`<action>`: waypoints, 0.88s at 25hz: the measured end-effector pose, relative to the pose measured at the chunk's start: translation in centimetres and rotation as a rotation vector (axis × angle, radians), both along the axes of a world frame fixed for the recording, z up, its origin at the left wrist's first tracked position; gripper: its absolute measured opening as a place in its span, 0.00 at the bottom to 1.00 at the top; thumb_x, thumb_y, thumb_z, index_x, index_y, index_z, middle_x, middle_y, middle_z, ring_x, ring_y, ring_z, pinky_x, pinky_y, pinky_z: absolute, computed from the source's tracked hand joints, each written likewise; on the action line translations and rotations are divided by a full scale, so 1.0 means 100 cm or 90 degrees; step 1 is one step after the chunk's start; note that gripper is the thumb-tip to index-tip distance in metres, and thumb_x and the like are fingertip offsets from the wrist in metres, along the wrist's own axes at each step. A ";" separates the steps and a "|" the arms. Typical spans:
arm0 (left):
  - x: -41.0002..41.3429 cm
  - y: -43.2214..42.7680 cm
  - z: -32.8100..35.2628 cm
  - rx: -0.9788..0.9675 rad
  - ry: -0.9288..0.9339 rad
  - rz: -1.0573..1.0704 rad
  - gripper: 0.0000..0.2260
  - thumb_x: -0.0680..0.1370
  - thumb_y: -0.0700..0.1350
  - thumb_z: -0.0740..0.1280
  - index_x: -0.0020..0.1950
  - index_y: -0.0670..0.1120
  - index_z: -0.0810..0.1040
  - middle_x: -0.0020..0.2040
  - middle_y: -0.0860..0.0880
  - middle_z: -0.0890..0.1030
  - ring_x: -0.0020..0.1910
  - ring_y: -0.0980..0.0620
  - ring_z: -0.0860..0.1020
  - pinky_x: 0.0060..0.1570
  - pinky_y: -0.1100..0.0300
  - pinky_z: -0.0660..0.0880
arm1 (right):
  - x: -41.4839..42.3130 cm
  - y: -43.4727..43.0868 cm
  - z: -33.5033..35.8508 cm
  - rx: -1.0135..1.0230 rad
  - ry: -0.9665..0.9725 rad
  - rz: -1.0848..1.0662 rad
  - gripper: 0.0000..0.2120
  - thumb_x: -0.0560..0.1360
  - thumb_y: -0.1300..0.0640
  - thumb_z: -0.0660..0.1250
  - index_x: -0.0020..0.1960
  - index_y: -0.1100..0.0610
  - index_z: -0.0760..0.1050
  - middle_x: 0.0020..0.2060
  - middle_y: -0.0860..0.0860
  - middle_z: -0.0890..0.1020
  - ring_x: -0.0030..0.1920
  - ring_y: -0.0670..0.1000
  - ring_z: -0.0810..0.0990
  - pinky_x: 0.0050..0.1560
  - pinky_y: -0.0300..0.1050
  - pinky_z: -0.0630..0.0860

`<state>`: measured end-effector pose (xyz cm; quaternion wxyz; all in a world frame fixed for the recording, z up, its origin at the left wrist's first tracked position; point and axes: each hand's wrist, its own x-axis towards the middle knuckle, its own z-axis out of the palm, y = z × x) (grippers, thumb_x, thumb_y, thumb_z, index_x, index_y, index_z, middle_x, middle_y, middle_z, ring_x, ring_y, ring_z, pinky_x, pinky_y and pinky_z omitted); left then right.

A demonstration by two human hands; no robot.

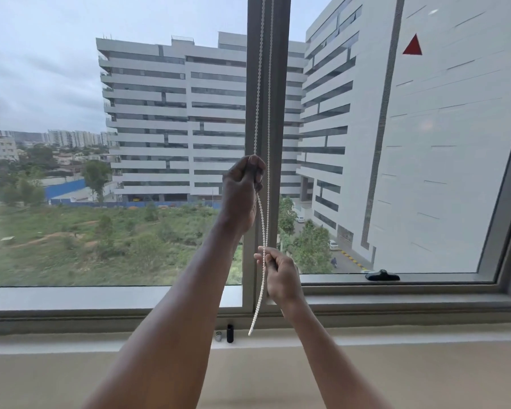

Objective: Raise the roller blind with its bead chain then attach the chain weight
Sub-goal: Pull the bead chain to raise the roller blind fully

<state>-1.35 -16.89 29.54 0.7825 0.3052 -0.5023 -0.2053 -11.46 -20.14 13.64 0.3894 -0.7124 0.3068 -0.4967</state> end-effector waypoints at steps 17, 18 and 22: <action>-0.025 0.003 -0.152 0.147 0.056 0.007 0.22 0.88 0.37 0.62 0.37 0.51 0.83 0.32 0.57 0.76 0.31 0.61 0.70 0.34 0.67 0.67 | 0.017 -0.006 0.211 -0.156 -0.210 0.026 0.08 0.85 0.59 0.65 0.57 0.61 0.81 0.46 0.60 0.88 0.40 0.54 0.86 0.46 0.52 0.86; -0.027 0.004 -0.157 0.148 0.063 0.002 0.23 0.88 0.36 0.61 0.37 0.51 0.83 0.32 0.56 0.76 0.31 0.61 0.69 0.34 0.67 0.66 | 0.019 -0.006 0.215 -0.154 -0.208 0.020 0.08 0.85 0.60 0.65 0.56 0.62 0.81 0.44 0.60 0.87 0.35 0.50 0.83 0.40 0.46 0.83; -0.026 0.003 -0.158 0.192 0.051 -0.030 0.19 0.88 0.40 0.62 0.41 0.49 0.85 0.32 0.53 0.78 0.30 0.59 0.71 0.35 0.64 0.68 | 0.023 0.002 0.209 -0.138 -0.264 0.011 0.12 0.85 0.64 0.62 0.51 0.67 0.83 0.31 0.50 0.77 0.27 0.39 0.71 0.28 0.31 0.68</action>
